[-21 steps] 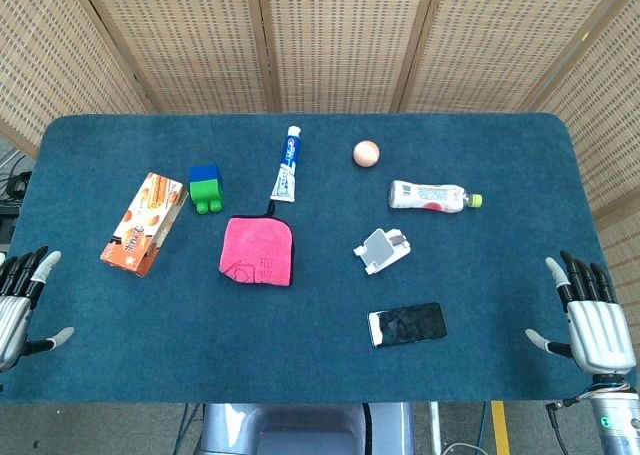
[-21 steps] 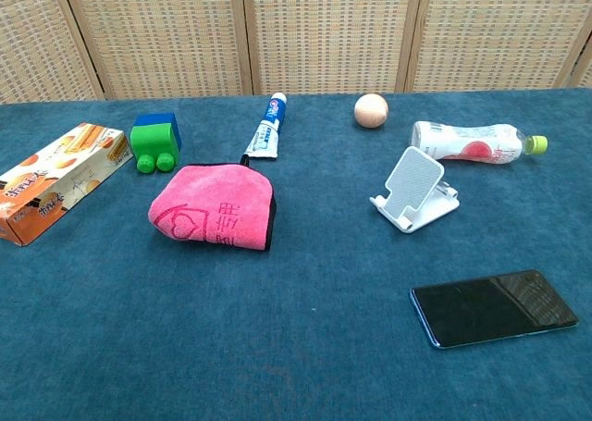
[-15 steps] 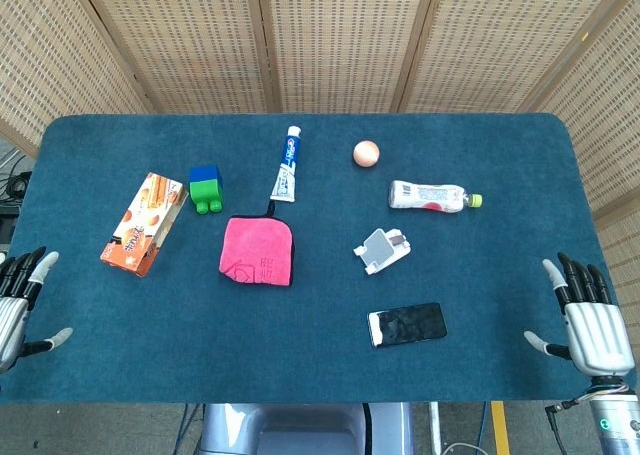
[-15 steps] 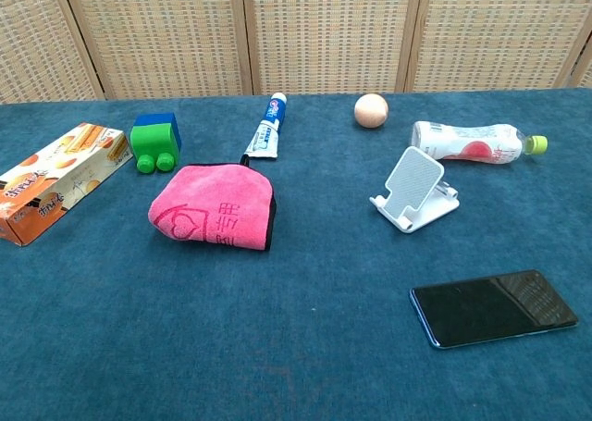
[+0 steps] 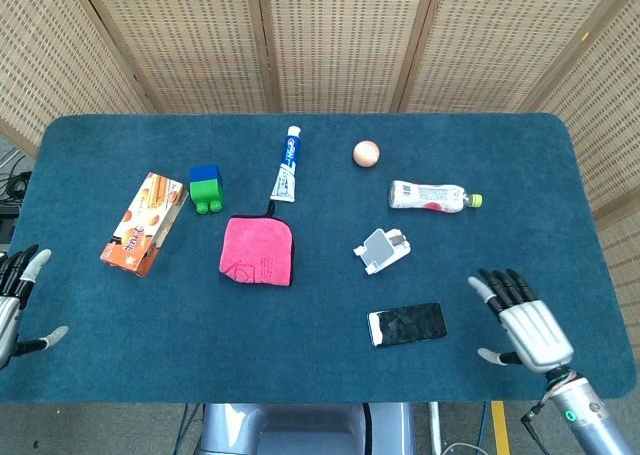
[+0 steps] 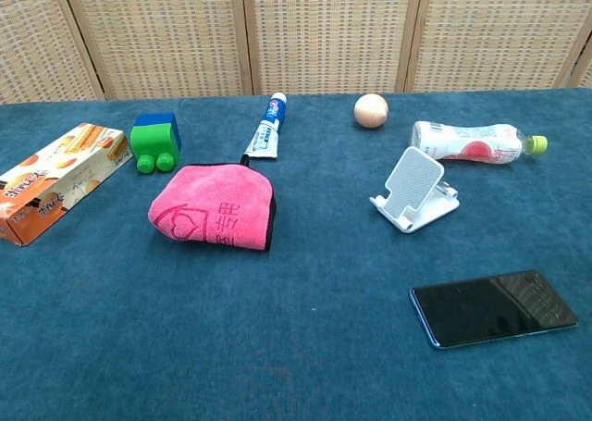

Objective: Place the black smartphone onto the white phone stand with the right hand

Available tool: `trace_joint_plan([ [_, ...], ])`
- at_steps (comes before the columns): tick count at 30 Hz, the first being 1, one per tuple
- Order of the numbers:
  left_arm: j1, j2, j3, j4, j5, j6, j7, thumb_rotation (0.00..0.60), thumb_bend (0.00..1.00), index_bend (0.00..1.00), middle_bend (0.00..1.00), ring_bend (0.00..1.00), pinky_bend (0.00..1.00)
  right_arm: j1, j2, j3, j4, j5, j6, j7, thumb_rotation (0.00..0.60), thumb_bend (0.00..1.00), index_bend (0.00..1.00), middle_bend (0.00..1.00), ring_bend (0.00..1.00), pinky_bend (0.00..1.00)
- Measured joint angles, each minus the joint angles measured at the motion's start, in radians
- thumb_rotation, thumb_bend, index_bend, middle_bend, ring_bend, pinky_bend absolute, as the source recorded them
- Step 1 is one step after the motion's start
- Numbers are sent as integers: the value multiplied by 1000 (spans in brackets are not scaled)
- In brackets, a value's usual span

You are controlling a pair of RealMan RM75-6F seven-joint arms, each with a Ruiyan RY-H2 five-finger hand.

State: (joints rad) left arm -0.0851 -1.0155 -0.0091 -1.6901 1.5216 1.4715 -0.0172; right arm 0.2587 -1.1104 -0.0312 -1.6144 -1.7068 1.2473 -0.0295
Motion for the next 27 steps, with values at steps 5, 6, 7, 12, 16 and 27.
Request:
trace_joint_plan([
  [5, -2, 1, -1, 2, -6, -8, -3, 600, 0, 0, 0, 0, 0, 95, -53, -13, 43, -84, -83, 2, 600, 0, 146, 173, 85, 176],
  [6, -4, 2, -2, 2, -10, -13, -4, 600, 0, 0, 0, 0, 0, 104, -64, -11, 45, -87, -92, -4, 600, 0, 148, 182, 97, 180],
  [7, -6, 4, -4, 2, -14, -18, -6, 600, 0, 0, 0, 0, 0, 117, -78, -8, 47, -87, -109, -15, 600, 0, 149, 187, 103, 182],
  [12, -9, 10, -4, 2, -17, -25, -16, 600, 0, 0, 0, 0, 0, 161, -131, 11, 52, -59, -184, -83, 600, 1, 157, 210, 145, 212],
  [16, -10, 13, -4, 3, -19, -29, -22, 600, 0, 0, 0, 0, 0, 187, -170, 27, 55, 8, -245, -124, 600, 9, 162, 214, 154, 212],
  [27, -14, 16, -5, 3, -26, -41, -23, 600, 0, 0, 0, 0, 0, 223, -240, 42, 91, 104, -314, -190, 600, 105, 201, 259, 201, 218],
])
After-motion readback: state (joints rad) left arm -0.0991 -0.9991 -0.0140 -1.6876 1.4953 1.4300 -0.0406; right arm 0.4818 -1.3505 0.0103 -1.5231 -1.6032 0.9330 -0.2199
